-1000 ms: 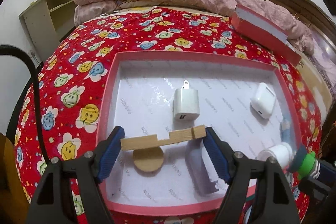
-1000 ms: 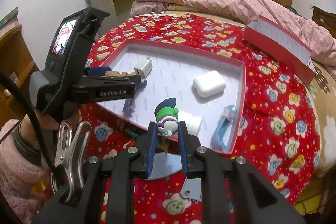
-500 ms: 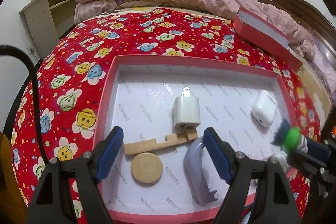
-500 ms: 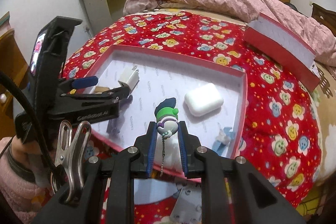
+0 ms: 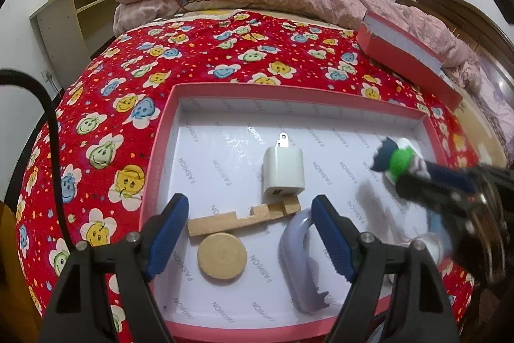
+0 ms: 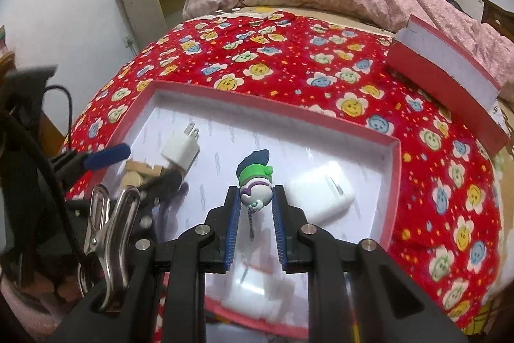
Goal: Organize rigid objects
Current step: 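Open the left tool to drop the stick while the right tool lowers the figurine into the tray, then withdraw both tools from the tray toward the remaining objects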
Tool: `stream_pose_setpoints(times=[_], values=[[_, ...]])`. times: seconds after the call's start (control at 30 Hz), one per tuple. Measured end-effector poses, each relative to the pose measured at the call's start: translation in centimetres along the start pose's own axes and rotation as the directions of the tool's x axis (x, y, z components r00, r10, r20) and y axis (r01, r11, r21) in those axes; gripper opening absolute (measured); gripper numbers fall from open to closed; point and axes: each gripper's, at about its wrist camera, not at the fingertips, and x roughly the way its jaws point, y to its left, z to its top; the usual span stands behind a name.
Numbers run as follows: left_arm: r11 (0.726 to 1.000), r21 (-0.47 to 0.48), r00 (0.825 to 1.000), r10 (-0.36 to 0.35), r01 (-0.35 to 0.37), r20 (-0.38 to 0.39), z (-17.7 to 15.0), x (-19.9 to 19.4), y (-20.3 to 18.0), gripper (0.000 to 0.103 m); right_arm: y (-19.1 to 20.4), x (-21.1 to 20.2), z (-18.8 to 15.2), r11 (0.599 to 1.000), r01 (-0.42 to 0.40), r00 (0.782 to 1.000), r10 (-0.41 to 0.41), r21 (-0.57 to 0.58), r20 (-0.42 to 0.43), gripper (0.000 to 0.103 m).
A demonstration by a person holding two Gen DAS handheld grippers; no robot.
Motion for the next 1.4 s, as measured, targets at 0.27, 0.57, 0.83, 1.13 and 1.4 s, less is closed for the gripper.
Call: stream_pose_setpoints(times=[0.27, 0.57, 0.83, 1.13, 1.4], values=[[1.0, -0.001, 1.0, -0.001, 0.001, 0.001, 0.0, 0.0, 0.1, 0.082, -0.6, 1.8, 1.3, 1.0, 0.001, 1.0, 0.0, 0.029, -0.012, 0.021], [1.0, 0.008, 1.0, -0.001, 0.001, -0.001, 0.0, -0.1, -0.2, 0.082, -1.1, 0.7, 1.2, 0.999, 0.0, 1.0, -0.001, 0.038, 0.015, 0.034], [1.0, 0.022, 1.0, -0.013, 0.012, 0.025, -0.4, -1.9, -0.4, 0.082, -1.0, -0.8, 0.6, 0.999, -0.01, 0.999, 0.008, 0.048, 0.043, 0.039], [1.0, 0.012, 0.999, -0.025, 0.025, 0.025, -1.8, -4.0, 0.0, 0.082, -0.4, -3.1, -1.1, 0.998, -0.043, 0.998, 0.04, 0.047, 0.055, 0.039], [0.999, 0.013, 0.999, -0.03, 0.03, 0.024, -3.3, -5.6, 0.1, 0.082, 0.4, -5.3, -3.7, 0.998, -0.046, 0.997, 0.044, 0.03, 0.064, 0.039]])
